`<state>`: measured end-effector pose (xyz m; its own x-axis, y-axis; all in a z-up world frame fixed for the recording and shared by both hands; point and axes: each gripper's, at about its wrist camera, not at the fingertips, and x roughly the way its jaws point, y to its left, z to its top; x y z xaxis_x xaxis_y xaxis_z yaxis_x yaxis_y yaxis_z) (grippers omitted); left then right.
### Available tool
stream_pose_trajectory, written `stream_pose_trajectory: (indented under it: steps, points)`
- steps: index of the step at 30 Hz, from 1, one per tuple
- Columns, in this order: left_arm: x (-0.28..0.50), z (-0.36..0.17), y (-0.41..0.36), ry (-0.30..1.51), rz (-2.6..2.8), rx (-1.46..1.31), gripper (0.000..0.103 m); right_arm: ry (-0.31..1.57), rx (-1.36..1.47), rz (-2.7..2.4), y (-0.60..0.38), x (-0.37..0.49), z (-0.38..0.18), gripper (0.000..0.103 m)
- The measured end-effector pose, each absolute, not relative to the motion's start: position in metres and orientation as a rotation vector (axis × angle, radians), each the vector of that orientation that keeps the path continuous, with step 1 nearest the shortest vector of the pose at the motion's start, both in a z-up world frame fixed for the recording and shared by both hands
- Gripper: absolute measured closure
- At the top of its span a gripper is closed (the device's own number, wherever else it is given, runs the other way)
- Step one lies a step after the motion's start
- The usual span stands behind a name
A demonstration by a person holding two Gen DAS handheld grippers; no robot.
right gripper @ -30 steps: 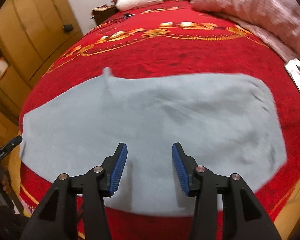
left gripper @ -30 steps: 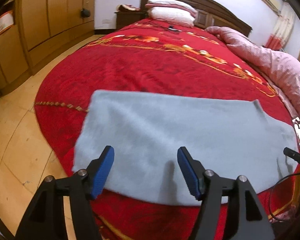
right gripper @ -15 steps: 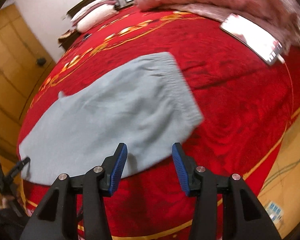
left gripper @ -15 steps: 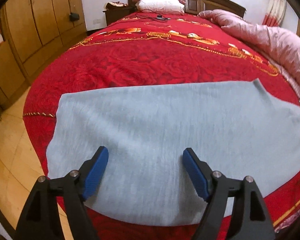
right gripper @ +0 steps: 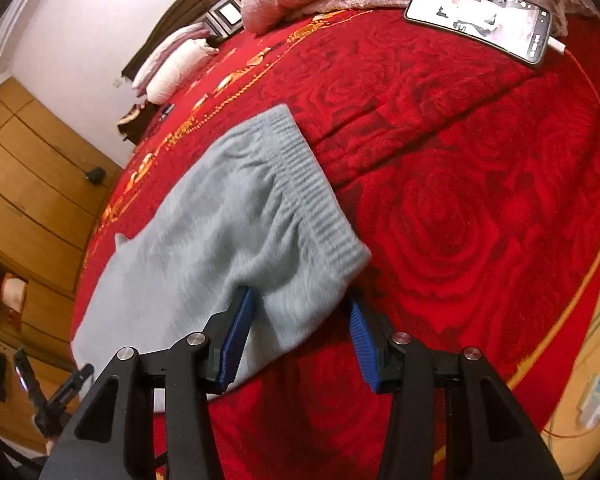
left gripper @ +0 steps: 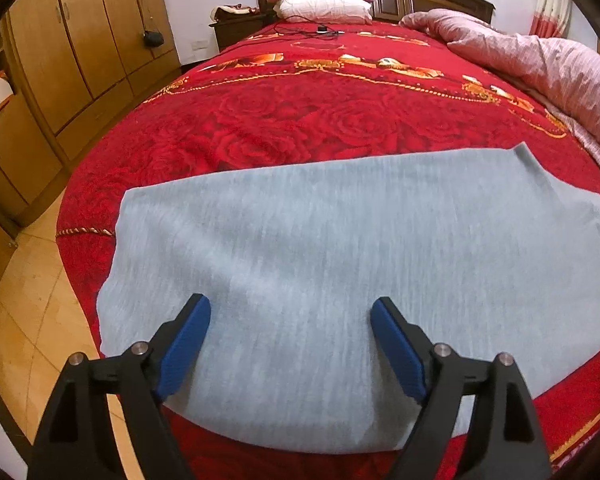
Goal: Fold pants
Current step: 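Reposition both open grippers over the folded grey pants, then grasp the edge of the grey pants with the right gripper and lift it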
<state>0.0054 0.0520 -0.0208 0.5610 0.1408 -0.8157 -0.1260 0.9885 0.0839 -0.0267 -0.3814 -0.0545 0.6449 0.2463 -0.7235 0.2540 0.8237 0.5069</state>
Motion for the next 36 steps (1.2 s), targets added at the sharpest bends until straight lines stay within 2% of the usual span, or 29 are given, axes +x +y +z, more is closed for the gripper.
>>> stream_pose_trajectory:
  steps: [8,12,25,35,36]
  points:
    - [0.006,-0.022,0.052,0.961,0.159,0.014,0.014,0.835,0.775,0.050,-0.400,-0.019,-0.067,0.054]
    - [0.006,-0.023,0.052,0.959,0.159,0.017,0.013,0.834,0.803,0.039,-0.403,-0.020,-0.073,0.047]
    - [0.005,-0.022,0.053,0.956,0.154,0.004,0.013,0.840,0.814,0.054,-0.400,-0.036,-0.080,0.038]
    - [0.004,-0.023,0.052,0.954,0.155,0.016,0.012,0.728,0.856,0.029,-0.394,-0.016,-0.076,0.038]
    - [0.004,-0.023,0.051,0.953,0.155,0.016,0.012,0.724,0.858,0.028,-0.393,-0.017,-0.076,0.042]
